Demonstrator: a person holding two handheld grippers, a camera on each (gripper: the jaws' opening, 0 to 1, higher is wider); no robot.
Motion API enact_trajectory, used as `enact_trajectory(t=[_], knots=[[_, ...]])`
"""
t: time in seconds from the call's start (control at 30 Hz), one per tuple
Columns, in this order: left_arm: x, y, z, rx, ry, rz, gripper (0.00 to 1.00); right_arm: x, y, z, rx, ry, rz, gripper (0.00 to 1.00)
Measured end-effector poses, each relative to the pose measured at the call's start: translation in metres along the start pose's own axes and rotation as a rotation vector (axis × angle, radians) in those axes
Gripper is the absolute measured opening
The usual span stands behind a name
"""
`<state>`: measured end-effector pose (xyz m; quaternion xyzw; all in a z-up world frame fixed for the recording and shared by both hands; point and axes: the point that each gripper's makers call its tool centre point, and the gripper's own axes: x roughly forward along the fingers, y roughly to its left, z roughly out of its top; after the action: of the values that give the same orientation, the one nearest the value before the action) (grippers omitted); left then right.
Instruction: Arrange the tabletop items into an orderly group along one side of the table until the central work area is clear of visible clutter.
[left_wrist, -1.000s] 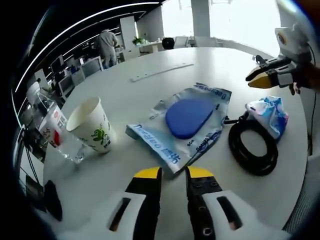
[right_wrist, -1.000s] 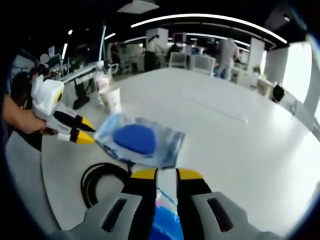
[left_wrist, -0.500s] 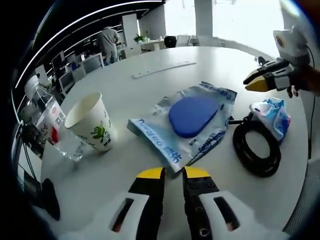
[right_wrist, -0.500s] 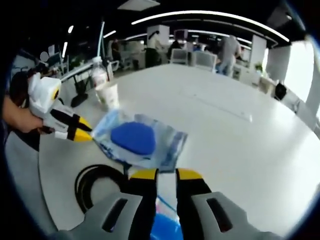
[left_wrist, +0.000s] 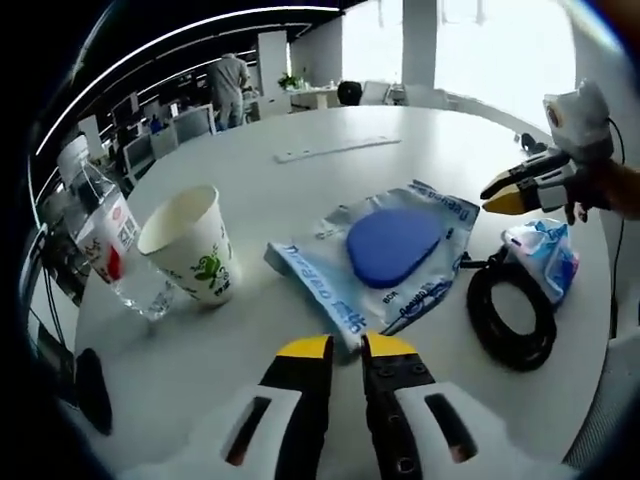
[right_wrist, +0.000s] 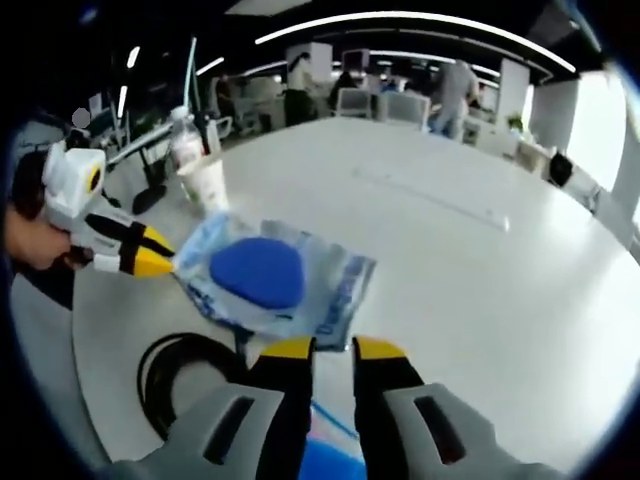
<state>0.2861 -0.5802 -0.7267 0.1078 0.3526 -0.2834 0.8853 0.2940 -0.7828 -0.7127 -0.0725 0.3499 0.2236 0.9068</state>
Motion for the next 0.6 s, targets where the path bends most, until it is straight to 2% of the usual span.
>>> enact_trajectory(t=[0.3,0.43,0.6], knots=[[0.006,-0.001,-0.001,-0.032,0.014,-0.006,0.07,0.006,-0.002,-0.006,0.034,0.022,-0.001,0.11],[0.008,-0.001,-0.002,-0.049,0.026,-0.008,0.06,0.009,0.000,-0.010,0.049,0.038,0.007,0.08],[0.010,-0.002,-0.002,-0.026,0.048,-0.017,0.03,0.011,-0.001,-0.012,0.058,0.044,-0.002,0.05]])
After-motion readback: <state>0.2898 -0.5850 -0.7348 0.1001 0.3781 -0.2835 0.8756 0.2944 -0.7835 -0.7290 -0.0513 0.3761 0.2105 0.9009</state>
